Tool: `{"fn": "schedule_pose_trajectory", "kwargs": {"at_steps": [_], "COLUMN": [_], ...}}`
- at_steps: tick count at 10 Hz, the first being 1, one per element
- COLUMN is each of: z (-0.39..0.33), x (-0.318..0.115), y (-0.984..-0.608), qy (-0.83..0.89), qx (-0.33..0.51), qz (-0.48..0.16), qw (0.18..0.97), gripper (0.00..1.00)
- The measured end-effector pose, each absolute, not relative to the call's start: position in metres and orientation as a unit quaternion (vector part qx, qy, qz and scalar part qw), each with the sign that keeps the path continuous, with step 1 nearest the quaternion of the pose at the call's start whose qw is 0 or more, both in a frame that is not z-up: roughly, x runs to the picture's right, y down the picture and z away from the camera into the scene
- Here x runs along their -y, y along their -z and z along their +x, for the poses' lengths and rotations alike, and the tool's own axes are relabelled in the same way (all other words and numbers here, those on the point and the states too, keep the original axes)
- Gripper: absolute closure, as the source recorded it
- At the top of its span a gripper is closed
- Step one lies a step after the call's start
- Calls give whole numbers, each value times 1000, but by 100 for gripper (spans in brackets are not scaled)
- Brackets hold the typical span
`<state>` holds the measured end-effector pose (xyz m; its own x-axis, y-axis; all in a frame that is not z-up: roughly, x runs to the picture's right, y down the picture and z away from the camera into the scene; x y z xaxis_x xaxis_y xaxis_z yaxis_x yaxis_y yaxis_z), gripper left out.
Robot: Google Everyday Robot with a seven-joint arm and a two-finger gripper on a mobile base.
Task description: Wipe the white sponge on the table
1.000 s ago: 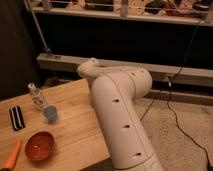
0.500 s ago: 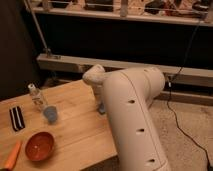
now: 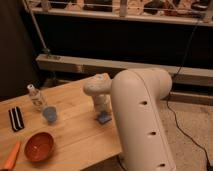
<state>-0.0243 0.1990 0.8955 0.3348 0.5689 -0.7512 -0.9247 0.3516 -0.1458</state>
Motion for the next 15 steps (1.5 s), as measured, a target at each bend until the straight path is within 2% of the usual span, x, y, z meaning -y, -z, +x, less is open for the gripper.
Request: {"fn": "schedule_pose_trajectory", "kwargs": {"at_steps": [6,12,15], "z": [-92,-162,-188], "x": [-243,-226,-218], "y": [-847,-799,-793], "qy": [-370,-316,-288], "qx": [-247,-153,-130], "qz": [-354,-398,-404], "qw": [823,847,858], "gripper": [100,100,100]}}
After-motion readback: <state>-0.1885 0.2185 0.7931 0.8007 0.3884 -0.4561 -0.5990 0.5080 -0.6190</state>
